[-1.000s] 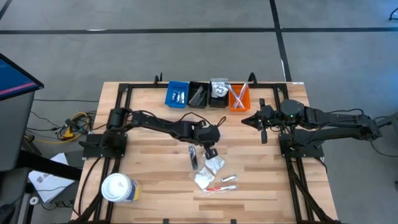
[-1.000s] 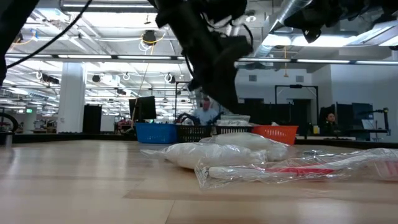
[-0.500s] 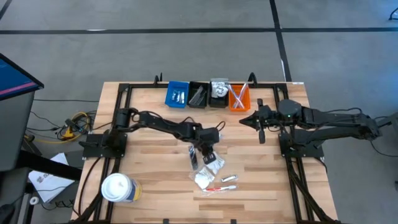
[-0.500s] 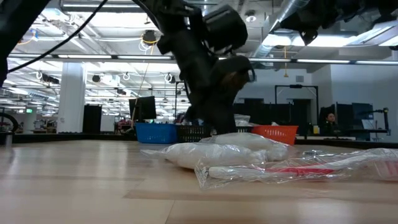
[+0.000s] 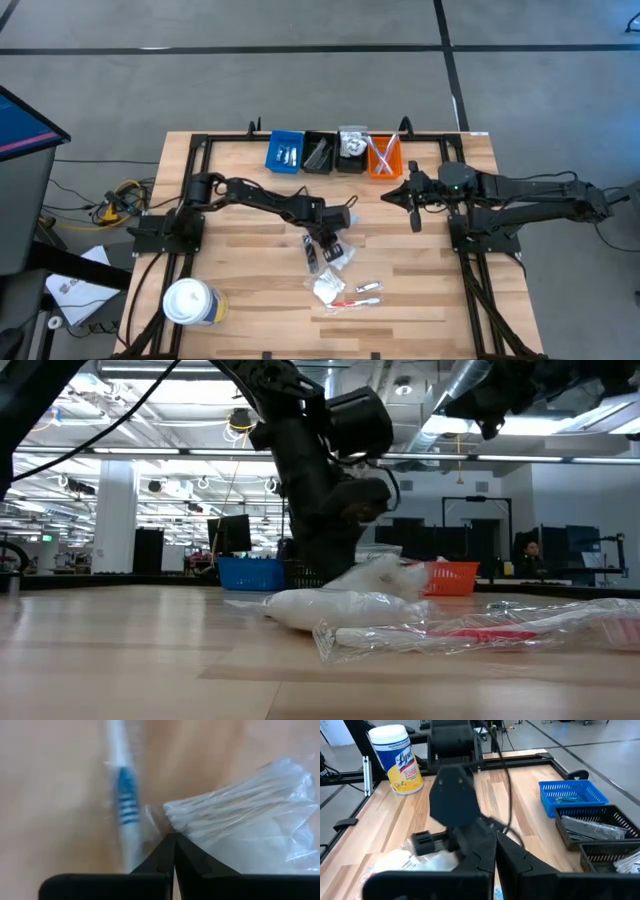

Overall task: Pick & Place Travel size toiletries
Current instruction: Put the blue toothbrush into the orange bin

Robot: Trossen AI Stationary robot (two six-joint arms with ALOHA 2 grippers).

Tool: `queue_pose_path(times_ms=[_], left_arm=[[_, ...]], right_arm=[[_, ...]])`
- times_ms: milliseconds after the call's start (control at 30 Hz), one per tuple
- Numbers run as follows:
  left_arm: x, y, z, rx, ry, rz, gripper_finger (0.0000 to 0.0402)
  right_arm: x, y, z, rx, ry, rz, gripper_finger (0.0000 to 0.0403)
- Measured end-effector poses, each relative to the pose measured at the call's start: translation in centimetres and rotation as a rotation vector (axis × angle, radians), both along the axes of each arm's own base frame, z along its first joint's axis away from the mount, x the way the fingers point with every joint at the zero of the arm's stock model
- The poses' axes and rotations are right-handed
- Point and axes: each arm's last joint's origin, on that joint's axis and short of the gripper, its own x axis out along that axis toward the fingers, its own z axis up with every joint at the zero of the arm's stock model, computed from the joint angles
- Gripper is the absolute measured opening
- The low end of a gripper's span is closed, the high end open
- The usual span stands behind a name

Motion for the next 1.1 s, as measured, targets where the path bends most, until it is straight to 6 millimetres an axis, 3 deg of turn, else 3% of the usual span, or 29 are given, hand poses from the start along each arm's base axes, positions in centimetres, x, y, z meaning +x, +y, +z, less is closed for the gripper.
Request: queue_pose_path(times_ms=[167, 300, 433, 567, 667, 867, 1100], left_arm=[[-0.6, 0.5, 2.6, 0.224, -0.031, 0.065, 0.0001], [-1.3, -0.2, 4.8, 0.406, -0.071, 0.086, 0.0001], [-1.6, -0.8, 5.9, 0.459, -0.115, 0.083, 0.0001], [-1.5, -1.1, 5.4, 0.503, -0.129, -0.009, 0.001], [-1.8, -1.1, 4.2, 0.566, -0.118, -0.131, 0.0037], [-2.4, -0.5, 2.1, 0.634, -0.144, -0.244, 0.0133], [-3.2, 1.6, 0.5, 0.624, -0.17, -0.147, 0.0232]], right_arm=[[0.0, 0.0, 0.0, 0.0, -0.003, 0.0, 0.0005], [0.0, 0.0, 0.0, 0.0, -0.001, -0.001, 0.0005], [0.0, 0.0, 0.0, -0.004, -0.001, 0.0, 0.0005], [0.0, 0.0, 0.0, -0.004, 0.003, 0.001, 0.0005], [0.0, 0.0, 0.0, -0.004, 0.005, 0.001, 0.0005], [0.0, 0.0, -0.1, -0.004, 0.007, 0.001, 0.0005], [0.0, 0.0, -0.1, -0.004, 0.007, 0.001, 0.0005]])
